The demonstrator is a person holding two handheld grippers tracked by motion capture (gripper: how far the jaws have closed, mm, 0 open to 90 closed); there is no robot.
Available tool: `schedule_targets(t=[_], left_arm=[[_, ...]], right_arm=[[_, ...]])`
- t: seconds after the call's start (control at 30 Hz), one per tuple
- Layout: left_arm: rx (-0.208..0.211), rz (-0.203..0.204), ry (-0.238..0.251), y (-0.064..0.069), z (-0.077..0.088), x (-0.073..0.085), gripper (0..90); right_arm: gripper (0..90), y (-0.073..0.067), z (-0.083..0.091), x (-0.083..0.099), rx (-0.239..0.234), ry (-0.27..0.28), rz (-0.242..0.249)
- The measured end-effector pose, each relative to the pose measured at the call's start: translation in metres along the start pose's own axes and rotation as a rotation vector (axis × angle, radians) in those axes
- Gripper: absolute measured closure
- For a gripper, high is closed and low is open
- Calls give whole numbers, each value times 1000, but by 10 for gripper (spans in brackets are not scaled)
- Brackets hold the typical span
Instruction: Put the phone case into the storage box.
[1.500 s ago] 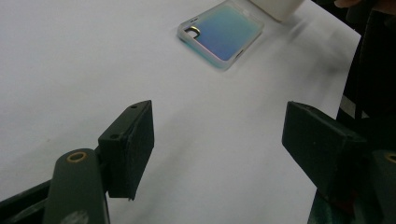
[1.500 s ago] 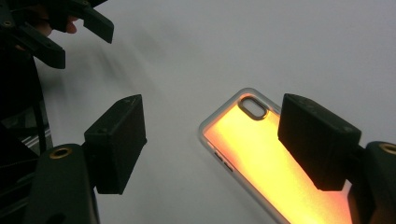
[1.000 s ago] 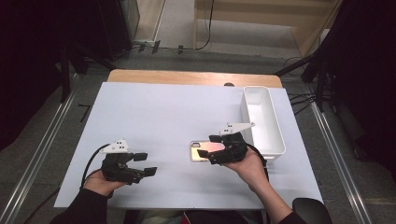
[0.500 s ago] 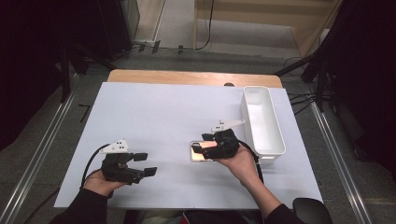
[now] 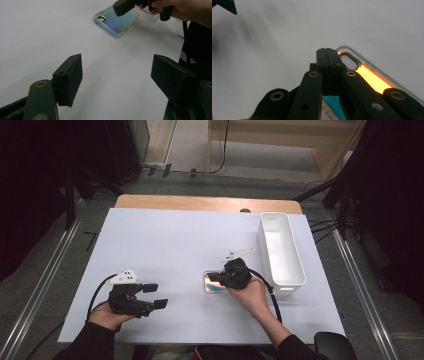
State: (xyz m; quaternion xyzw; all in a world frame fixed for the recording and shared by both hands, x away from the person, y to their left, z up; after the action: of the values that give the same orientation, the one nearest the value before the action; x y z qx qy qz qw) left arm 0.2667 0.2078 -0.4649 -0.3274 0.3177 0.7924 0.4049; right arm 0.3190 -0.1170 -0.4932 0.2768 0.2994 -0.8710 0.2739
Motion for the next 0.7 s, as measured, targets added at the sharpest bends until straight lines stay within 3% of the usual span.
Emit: schedule_targets(t=[0.17,0.7], left_arm=[[0,-3,1,-1,0,0,250],[1,3,-3,-1,1,1,250]], right_arm=[[879,6,-15,-3,31,-34,-2],[880,9,-30,-10,67,-57,6]])
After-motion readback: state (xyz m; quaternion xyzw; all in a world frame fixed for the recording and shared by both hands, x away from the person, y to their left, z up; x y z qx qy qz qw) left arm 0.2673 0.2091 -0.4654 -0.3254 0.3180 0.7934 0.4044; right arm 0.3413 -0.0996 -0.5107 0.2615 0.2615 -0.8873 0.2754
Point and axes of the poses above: each handheld gripper's, and its own axes: z roughly backward along the jaws, x roughly out of its underside, y roughly to its right, the point moved 1 cm from there along -z, roughly forward along the jaws, and after that the axes turned 6 degrees about -z, right-handed, at the moved point
